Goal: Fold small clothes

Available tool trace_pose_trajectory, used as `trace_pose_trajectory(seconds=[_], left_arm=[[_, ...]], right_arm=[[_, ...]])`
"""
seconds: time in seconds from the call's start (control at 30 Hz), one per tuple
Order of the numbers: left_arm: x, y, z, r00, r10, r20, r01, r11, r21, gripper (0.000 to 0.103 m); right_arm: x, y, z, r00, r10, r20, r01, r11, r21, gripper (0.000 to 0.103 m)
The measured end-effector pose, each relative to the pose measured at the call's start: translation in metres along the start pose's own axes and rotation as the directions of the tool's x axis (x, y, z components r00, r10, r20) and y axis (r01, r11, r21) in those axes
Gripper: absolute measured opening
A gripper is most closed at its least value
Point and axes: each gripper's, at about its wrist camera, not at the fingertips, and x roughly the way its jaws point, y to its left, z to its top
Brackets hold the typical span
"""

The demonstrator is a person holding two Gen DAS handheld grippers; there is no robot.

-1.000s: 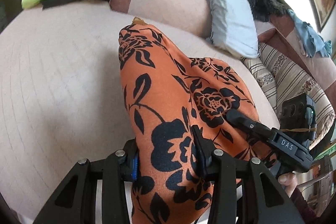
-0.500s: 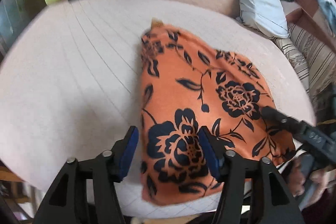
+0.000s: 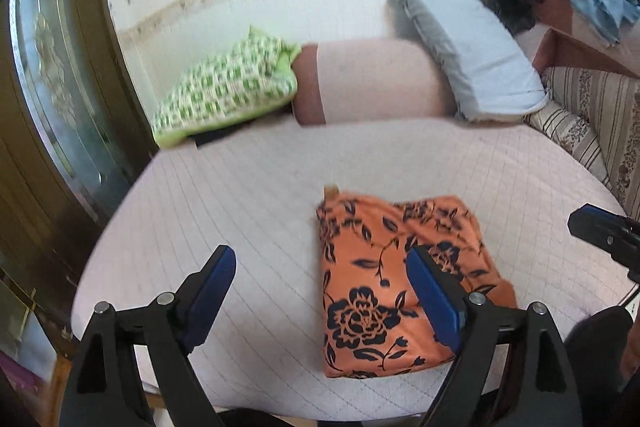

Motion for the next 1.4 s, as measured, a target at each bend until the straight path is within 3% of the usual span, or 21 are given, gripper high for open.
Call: trace_pose_trajectory(seconds=[0.3,1.4], left_arm=[[-0.031,0.006,0.011,0.997,0.038,0.067,-0.037,0.999,-0.002,0.088],[-0.024,0.028,0.008,0.993,0.117,0.029,-0.114,0.989,-0.093,0.093]], right_arm=[[-0.027,0.028,0.005,0.998,-0.031,0.052,0.036,0.995,-0.095,0.062],[-0.008,0.057,-0.010,0.998,-0.056,0.003,0.056,0.982,-0.178,0.062]])
